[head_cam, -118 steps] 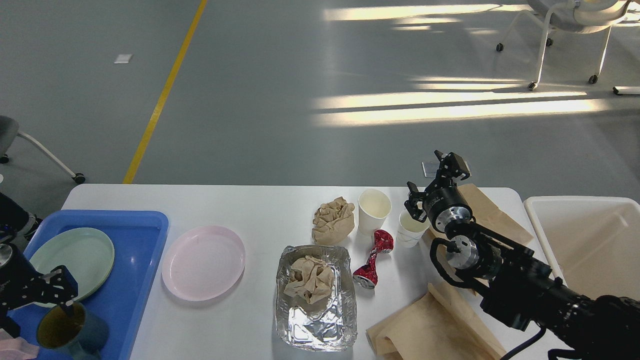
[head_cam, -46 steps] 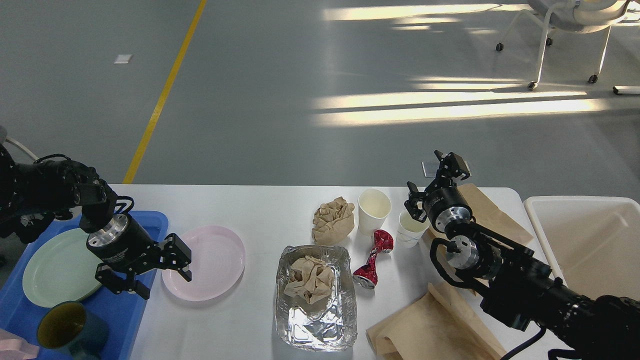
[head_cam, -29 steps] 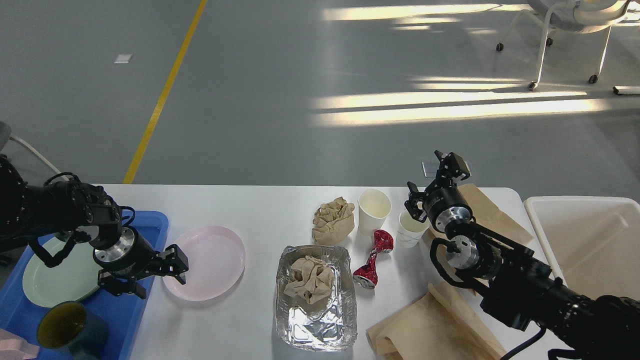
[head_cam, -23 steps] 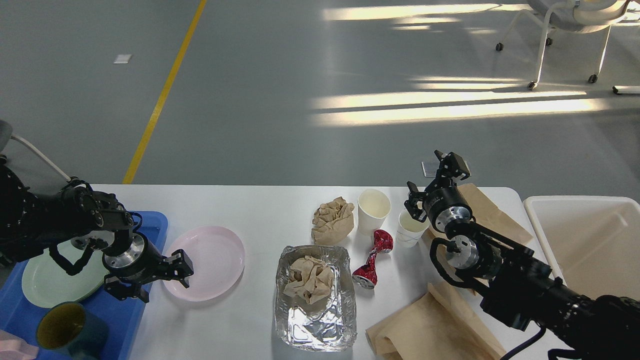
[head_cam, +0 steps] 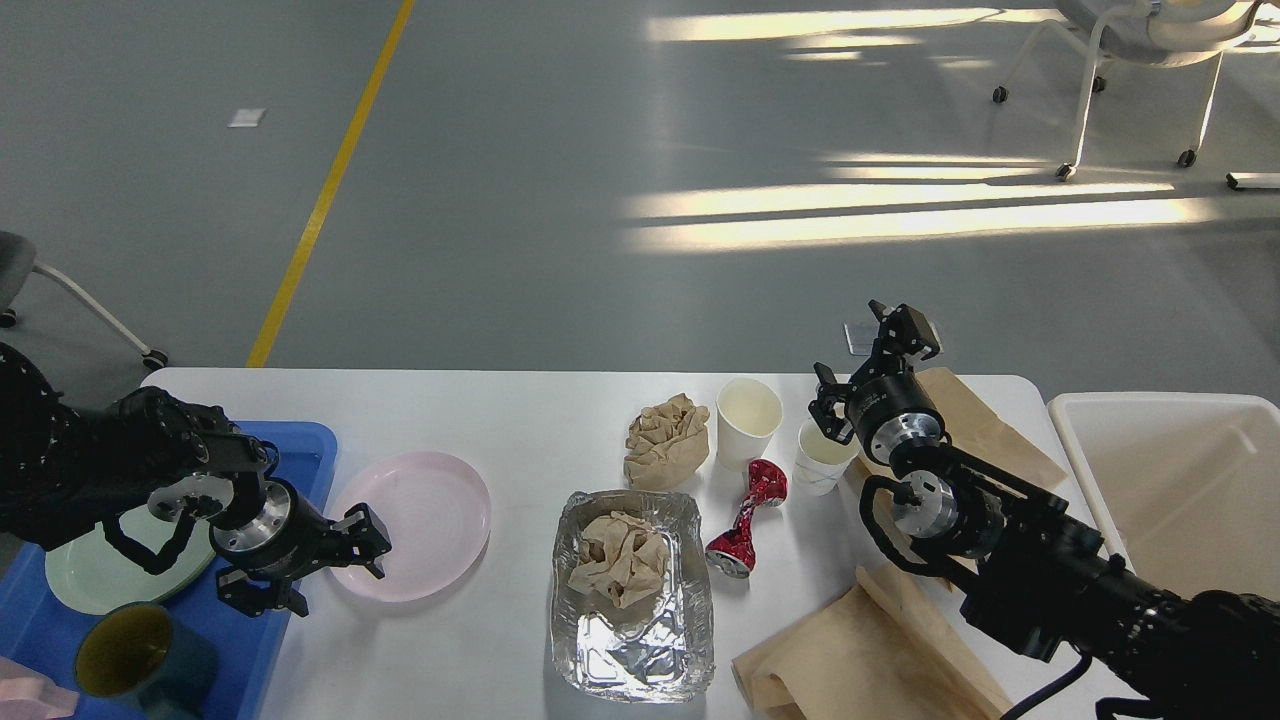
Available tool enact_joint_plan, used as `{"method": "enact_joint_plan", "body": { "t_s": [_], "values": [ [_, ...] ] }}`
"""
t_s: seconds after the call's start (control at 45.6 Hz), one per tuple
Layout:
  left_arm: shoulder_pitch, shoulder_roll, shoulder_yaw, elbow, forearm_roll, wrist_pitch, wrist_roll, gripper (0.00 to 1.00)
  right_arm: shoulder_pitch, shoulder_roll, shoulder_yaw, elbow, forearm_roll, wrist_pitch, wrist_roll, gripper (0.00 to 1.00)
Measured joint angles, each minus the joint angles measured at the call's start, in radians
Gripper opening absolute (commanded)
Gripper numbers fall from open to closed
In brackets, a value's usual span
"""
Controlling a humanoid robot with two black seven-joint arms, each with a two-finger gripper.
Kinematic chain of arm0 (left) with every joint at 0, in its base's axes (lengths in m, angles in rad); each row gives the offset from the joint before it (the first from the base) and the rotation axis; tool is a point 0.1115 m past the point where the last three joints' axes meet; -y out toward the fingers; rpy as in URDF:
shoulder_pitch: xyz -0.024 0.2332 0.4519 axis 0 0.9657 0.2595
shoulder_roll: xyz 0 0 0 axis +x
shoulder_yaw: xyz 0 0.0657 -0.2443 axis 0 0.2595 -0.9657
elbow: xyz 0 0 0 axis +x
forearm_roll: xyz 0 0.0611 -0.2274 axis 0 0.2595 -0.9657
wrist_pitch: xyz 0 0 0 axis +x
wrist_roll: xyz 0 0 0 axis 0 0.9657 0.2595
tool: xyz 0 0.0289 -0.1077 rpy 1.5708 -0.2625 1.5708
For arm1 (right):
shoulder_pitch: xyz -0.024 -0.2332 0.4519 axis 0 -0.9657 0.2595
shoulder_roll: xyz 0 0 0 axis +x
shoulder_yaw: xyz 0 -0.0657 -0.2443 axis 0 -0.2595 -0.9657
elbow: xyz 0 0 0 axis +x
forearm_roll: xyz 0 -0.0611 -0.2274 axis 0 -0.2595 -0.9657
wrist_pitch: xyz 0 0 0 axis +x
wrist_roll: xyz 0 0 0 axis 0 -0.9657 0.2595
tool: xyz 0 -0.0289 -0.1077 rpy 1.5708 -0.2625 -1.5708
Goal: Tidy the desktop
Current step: 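Move the left gripper to the pink plate rim and grasp it, then lift the pink plate with the left gripper onto the green plate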
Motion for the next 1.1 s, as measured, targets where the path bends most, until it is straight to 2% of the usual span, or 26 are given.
{"method": "enact_joint_plan", "body": {
  "t_s": [0.219,0.373,0.811,1.03,1.096],
  "values": [
    [0.01,-0.004,-0.006,0.005,-0.003,0.015,0.0,0.79,0.0,0.0,0.0,0.0,0.0,0.0,0.0,1.0],
    [0.028,-0.006,-0.026,0.016,-0.003,0.015,0.0,0.7,0.0,0.0,0.0,0.0,0.0,0.0,0.0,1.0],
    [0.054,-0.017,-0.034,0.054,-0.003,0.021,0.0,0.65,0.0,0.0,0.0,0.0,0.0,0.0,0.0,1.0],
    [0.066,-0.032,-0.034,0.056,-0.003,0.087,0.0,0.64,0.0,0.0,0.0,0.0,0.0,0.0,0.0,1.0],
    [0.071,-0.036,-0.034,0.056,-0.003,0.099,0.0,0.61,0.0,0.0,0.0,0.0,0.0,0.0,0.0,1.0]
  ]
}}
